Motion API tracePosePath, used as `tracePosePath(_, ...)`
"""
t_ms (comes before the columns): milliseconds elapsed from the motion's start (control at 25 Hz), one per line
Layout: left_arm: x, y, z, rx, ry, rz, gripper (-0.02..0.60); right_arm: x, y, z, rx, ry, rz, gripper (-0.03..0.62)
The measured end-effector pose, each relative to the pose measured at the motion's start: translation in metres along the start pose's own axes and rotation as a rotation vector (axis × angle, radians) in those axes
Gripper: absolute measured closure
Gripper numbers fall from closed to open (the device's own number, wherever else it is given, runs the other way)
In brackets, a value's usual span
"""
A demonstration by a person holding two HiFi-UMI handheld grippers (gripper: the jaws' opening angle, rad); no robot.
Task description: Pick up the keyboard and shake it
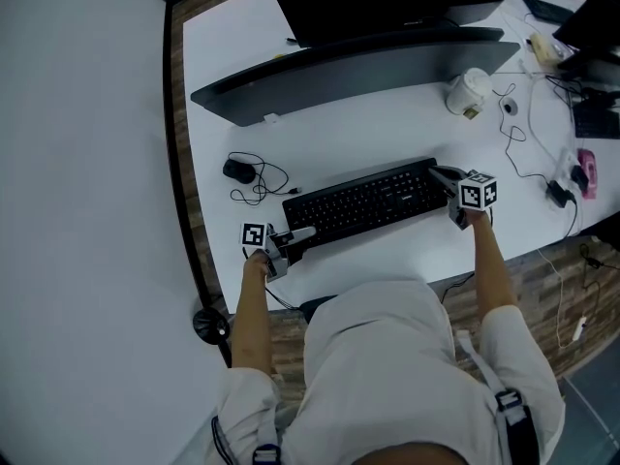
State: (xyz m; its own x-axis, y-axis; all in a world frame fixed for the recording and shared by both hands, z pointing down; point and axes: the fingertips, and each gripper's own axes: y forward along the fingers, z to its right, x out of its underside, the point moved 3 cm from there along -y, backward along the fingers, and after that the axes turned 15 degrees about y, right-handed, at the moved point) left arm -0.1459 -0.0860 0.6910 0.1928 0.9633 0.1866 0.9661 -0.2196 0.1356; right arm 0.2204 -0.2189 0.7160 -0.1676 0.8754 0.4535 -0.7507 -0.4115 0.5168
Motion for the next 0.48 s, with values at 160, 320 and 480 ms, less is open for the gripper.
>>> tracePosePath(160,-0.007,0.003,-0.016,-0.108,0.141,0.033,0.454,0.002,0.005,-0.007,-0.094,0.065,0.012,0.553)
tracePosePath(320,-0.013,-0.012,-0.021,-0.188,0.380,0.081,0.476,-0.002,-0.002,-0.008,-0.173,0.123,0.058,0.553)
tracePosePath(480,-0.016,-0.022,-0.007,-0.195,0.496,0.073,0.472,-0.017,-0.017,0.006,-0.177,0.166,0.154,0.551)
